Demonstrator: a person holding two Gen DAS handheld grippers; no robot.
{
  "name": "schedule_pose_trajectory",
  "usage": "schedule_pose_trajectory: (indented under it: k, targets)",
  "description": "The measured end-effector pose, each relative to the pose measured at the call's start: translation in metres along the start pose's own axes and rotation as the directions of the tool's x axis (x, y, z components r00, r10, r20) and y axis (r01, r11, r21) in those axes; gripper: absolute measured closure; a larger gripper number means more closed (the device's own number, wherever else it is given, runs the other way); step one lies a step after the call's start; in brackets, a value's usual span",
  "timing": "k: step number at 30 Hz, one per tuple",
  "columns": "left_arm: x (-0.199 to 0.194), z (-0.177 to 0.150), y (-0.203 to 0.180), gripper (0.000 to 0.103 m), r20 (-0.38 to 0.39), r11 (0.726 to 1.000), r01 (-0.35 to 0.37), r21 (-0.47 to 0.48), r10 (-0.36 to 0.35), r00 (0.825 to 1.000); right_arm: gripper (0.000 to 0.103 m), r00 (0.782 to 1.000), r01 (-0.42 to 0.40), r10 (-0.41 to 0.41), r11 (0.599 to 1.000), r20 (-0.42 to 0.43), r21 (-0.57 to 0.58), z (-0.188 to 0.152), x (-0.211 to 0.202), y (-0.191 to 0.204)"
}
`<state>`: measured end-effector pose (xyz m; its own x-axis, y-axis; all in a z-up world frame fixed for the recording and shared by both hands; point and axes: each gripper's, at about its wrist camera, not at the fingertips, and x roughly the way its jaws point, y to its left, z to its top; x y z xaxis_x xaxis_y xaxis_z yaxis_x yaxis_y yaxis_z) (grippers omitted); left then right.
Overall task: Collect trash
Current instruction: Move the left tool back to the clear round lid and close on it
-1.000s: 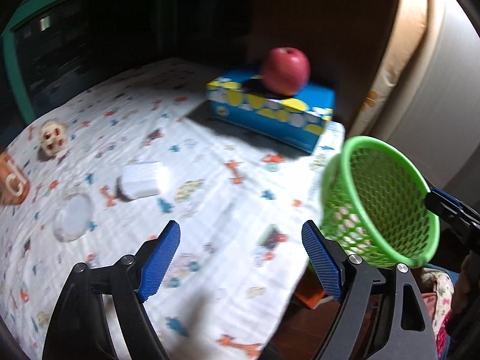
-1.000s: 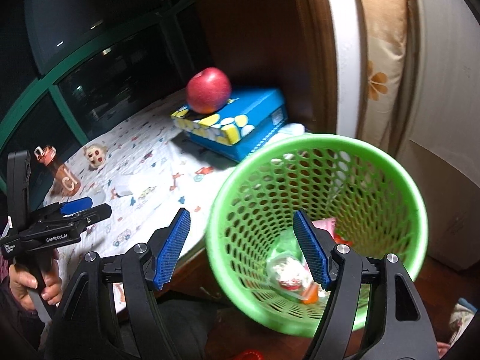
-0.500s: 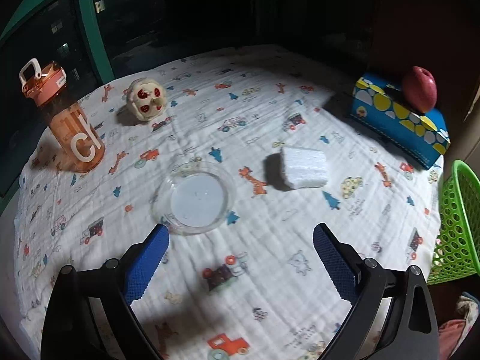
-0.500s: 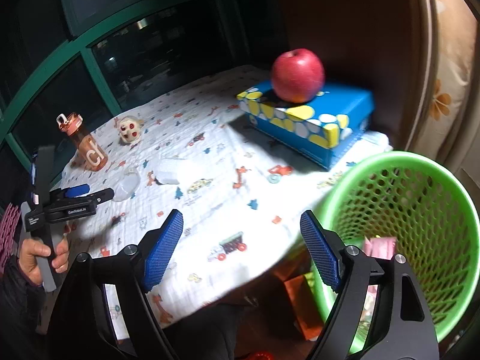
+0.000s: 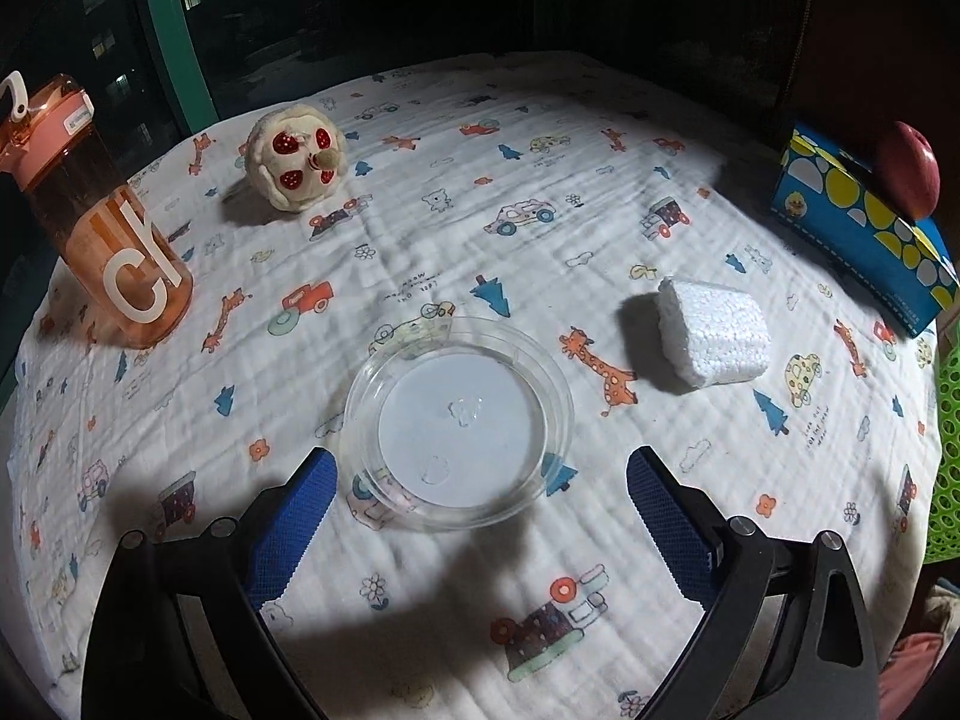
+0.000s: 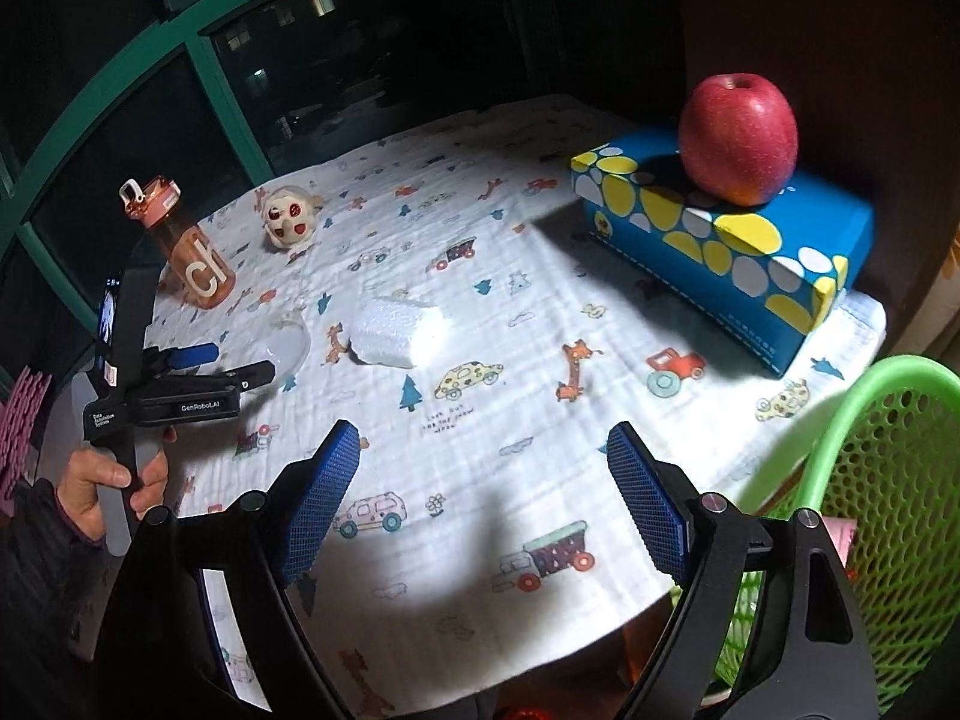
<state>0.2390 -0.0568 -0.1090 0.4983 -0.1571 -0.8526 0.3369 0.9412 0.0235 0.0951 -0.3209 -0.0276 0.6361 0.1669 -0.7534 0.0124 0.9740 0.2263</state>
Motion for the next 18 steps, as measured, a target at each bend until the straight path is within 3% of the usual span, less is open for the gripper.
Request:
schedule_pose_trajectory:
  k: [15, 18]
  targets:
    - [0.035, 0.006, 0.014, 0.009, -0.05, 0.998, 0.055, -0.01, -0.056, 0.997, 0.019, 0.997, -0.037, 0.034, 0.998, -0.07, -0.043, 0.014, 0.057, 0.021]
    - [0.037, 0.006, 0.016, 0.013, -0.046, 0.997, 0.07, -0.015, -0.07, 0.996, 0.019, 0.996, -0.044, 0.04, 0.997, -0.081, -0.056, 0.017, 0.066, 0.025]
